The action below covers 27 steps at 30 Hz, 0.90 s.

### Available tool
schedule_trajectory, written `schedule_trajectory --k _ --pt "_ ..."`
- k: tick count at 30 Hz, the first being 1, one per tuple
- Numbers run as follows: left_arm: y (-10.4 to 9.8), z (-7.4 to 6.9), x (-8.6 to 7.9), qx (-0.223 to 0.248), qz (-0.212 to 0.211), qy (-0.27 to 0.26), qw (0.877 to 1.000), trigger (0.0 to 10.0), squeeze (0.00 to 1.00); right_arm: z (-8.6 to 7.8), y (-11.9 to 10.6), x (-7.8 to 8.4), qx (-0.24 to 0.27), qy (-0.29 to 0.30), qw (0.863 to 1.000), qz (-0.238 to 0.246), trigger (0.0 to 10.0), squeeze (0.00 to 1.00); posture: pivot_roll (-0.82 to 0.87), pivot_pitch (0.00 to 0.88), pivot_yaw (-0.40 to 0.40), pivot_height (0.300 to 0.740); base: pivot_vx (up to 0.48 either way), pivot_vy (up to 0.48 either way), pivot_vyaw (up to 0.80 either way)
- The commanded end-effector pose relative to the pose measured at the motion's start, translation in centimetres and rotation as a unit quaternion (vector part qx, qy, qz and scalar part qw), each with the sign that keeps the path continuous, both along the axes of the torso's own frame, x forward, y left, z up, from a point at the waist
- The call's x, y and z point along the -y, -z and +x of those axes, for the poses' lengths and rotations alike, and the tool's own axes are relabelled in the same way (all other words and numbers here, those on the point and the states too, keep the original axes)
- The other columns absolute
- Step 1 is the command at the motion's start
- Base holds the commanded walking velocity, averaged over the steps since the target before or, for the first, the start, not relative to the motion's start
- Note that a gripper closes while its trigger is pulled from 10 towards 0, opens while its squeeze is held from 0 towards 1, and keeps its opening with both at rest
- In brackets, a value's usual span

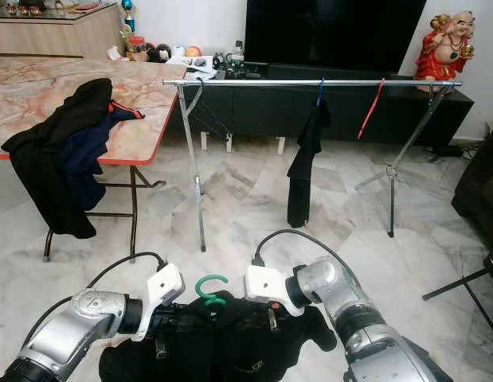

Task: Hang hanger

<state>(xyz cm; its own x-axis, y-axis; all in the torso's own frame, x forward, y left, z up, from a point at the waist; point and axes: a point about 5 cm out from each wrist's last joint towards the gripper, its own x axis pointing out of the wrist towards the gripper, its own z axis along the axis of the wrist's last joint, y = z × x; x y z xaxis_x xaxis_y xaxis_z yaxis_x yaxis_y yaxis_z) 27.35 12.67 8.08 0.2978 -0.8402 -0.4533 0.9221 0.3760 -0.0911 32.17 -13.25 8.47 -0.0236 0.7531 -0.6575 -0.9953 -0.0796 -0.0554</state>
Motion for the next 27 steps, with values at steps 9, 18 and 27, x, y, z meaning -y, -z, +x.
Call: schedule_trajectory --k 9,18,27 --pt "0.9 0.7 -1.4 0.025 0.044 -0.057 0.997 0.0 0.00 0.1 -0.2 1.3 0.011 -0.009 0.999 -0.036 10.0 1.00 0.17 0.000 -0.080 0.740 0.000 0.000 0.00" --pt "2.8 0.3 -2.2 0.034 0.082 -0.087 0.992 0.0 0.00 1.3 -1.7 3.3 0.047 0.086 0.995 0.019 10.0 1.00 0.15 0.000 -0.073 0.740 0.000 0.000 0.00" --pt "2.9 1.6 -2.4 0.095 0.053 -0.220 0.969 10.0 0.00 1.0 2.8 6.6 0.105 0.432 0.895 0.029 10.0 0.00 0.14 0.000 -0.061 0.740 0.000 0.000 0.00"
